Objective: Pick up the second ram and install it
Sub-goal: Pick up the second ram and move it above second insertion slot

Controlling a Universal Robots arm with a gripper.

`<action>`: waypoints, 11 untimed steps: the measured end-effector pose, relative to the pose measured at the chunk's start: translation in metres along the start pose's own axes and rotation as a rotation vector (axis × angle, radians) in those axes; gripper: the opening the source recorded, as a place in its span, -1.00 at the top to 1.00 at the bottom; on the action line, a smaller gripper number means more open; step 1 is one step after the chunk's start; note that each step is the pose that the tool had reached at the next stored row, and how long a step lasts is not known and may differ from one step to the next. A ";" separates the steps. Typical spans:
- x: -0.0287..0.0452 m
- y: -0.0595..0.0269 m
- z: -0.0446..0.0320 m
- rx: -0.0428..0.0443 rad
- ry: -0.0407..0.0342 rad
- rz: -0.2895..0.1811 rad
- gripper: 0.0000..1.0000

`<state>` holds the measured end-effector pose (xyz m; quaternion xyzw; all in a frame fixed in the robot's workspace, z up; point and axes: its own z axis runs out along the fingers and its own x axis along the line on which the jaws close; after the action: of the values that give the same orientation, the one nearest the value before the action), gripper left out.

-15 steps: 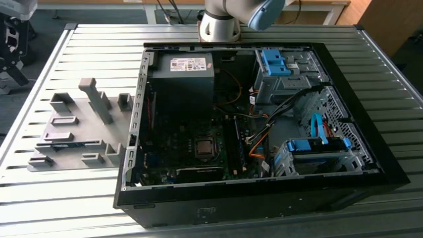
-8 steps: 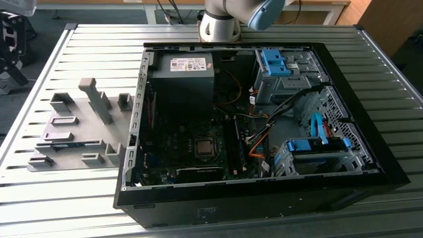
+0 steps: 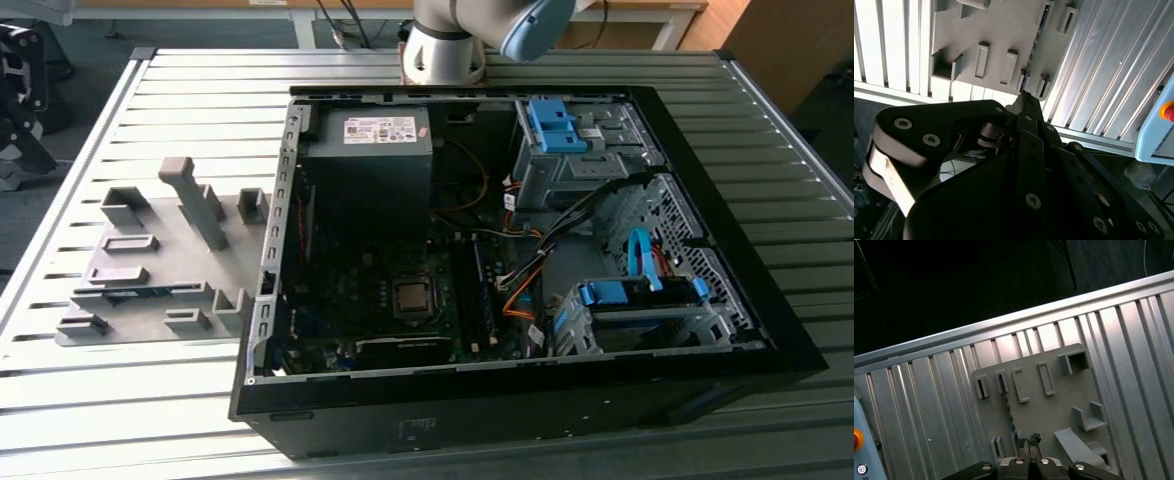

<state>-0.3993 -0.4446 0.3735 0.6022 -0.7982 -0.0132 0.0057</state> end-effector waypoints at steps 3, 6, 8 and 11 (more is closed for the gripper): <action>0.0000 0.0000 0.0000 0.0000 0.0001 -0.002 0.79; 0.0000 0.0000 0.0000 0.0000 0.0001 -0.002 0.79; 0.0000 0.0000 0.0000 0.0001 0.0001 -0.002 0.79; 0.0000 0.0000 0.0000 0.0000 0.0001 -0.002 0.79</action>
<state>-0.3993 -0.4446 0.3735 0.6030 -0.7976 -0.0131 0.0057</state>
